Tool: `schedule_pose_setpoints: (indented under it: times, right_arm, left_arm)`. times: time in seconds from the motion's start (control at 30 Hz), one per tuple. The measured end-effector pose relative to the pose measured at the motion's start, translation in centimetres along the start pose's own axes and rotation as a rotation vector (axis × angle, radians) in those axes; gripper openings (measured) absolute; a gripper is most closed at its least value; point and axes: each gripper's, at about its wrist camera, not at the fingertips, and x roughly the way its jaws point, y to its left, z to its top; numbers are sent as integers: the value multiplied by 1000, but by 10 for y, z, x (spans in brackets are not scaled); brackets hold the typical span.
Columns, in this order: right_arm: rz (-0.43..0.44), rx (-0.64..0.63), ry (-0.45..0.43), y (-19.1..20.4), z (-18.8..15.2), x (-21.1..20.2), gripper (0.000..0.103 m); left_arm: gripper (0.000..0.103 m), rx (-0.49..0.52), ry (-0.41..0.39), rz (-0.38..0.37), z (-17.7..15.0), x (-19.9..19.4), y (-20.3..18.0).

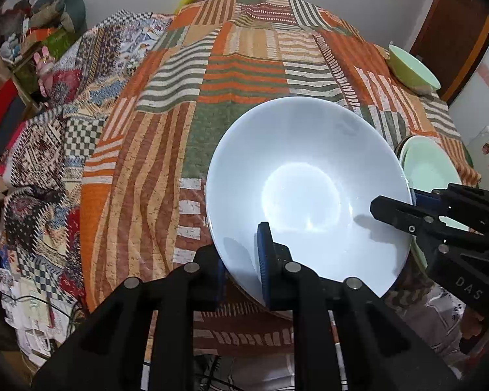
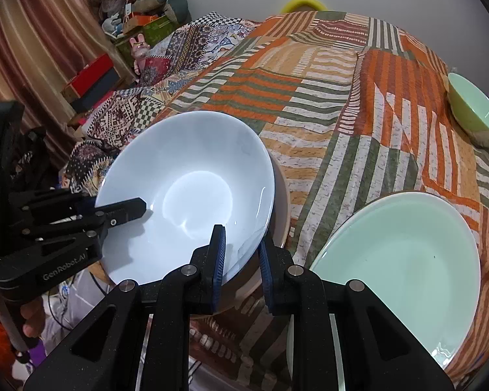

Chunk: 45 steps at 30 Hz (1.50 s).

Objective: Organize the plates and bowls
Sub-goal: 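Carry the white spotted bowl with both tools over the pink bowl, then lower the white spotted bowl into the pink bowl and open both tools, then move both tools to the mint-green bowl on the quilt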

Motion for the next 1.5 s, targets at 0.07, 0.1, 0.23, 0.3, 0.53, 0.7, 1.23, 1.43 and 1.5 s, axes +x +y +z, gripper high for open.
schedule_pose_setpoints:
  times: [0.07,0.1,0.23,0.3,0.53,0.7,1.23,1.43,1.5]
  right_arm:
    - [1,-4,0,0,-1,1,18]
    - [4,1,0,0,-1,1,18]
    - [16,13,7,-2,-1,3,18]
    - [2,-1,10,-1,-1,4,19]
    - [-50,-69,1,7,-1,3,24]
    - [-64,-95,2,11,-1,3,29]
    - [-167,-78,-153,-1,1,-34,72]
    - [-163,-11,-207,-25,3,-60,72]
    - [-170,3,-228,-33,4,-69,72]
  left_arm:
    - [21,31,-1,27,-1,0,-5]
    - [23,45,0,39,-1,1,-7]
    - [31,82,-3,80,-3,0,-11]
    - [34,61,6,66,-3,3,-6]
    - [34,8,26,25,-5,7,4]
    - [34,13,16,29,-5,3,3]
    - [35,31,-130,-10,21,-51,-18]
    - [43,54,-208,-50,37,-72,-45]
    - [46,67,-228,-62,44,-77,-55]
